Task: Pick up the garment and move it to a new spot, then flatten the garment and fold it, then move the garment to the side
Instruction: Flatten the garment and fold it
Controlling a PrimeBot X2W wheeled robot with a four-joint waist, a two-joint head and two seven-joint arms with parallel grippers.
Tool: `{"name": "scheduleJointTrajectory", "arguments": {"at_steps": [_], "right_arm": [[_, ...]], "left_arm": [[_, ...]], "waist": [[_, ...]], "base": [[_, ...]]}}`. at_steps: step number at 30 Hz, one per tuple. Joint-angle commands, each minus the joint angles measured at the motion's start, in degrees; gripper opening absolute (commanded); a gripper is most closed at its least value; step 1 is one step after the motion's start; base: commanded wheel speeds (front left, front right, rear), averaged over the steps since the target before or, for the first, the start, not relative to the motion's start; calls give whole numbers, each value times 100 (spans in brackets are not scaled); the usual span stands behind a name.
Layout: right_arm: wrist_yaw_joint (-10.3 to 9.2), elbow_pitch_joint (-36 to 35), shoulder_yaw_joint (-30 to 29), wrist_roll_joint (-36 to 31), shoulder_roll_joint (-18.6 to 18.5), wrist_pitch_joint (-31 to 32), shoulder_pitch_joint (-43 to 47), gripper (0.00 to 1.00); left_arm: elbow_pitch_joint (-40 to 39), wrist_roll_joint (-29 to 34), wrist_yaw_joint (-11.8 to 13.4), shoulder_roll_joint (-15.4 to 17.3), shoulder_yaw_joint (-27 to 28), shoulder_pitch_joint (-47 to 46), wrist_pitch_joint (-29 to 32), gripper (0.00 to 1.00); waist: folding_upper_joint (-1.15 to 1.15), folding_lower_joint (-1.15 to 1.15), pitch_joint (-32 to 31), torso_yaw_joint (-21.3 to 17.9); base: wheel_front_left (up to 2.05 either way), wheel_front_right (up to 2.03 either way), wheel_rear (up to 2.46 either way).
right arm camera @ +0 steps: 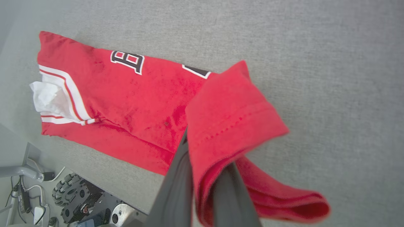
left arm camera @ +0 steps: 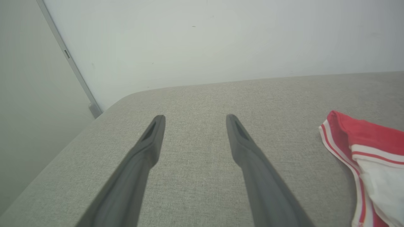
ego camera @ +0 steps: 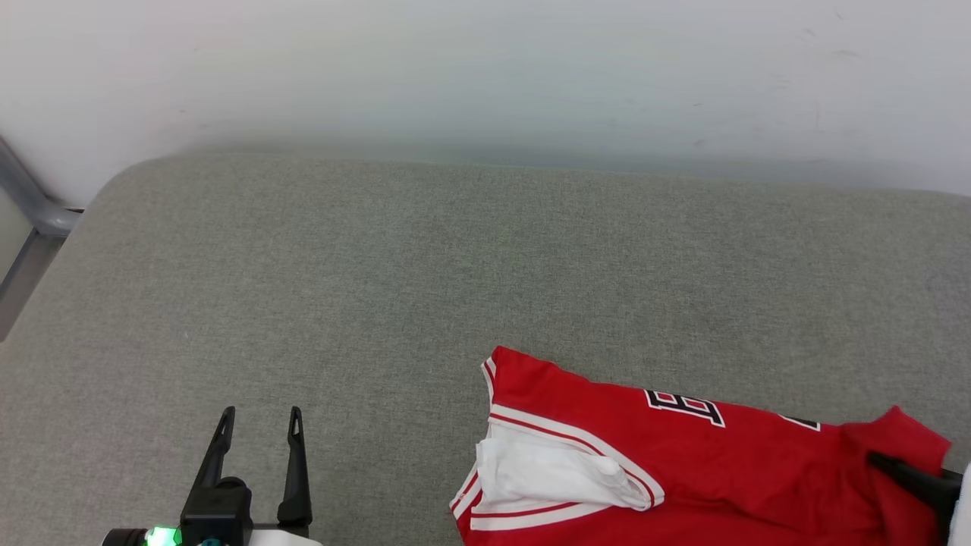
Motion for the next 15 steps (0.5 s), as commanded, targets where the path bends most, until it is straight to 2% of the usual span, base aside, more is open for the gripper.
{"name": "scheduleJointTrajectory", "arguments": {"at_steps": [1, 4, 8, 15], "right_arm": [[-5, -223, -20, 60, 107, 48, 54, 0], [-5, -579, 36, 13, 223, 135, 9, 0], [-5, -1083, 295, -210, 621, 459, -341, 0], [-5, -1093, 831, -692, 1184, 818, -944, 0]], "left_arm": [[7, 30, -21, -12, 25, 30, -13, 100], [8, 56, -37, -38, 35, 27, -13, 100], [20, 105, -87, -91, 24, -62, -13, 100], [35, 151, -131, -132, 8, -145, -13, 100]], "waist": [[0, 0, 4, -4], [0, 0, 11, -4], [0, 0, 57, 43], [0, 0, 146, 144]], "base": [[0, 0, 0], [0, 0, 0], [0, 0, 0], [0, 0, 0]]}}
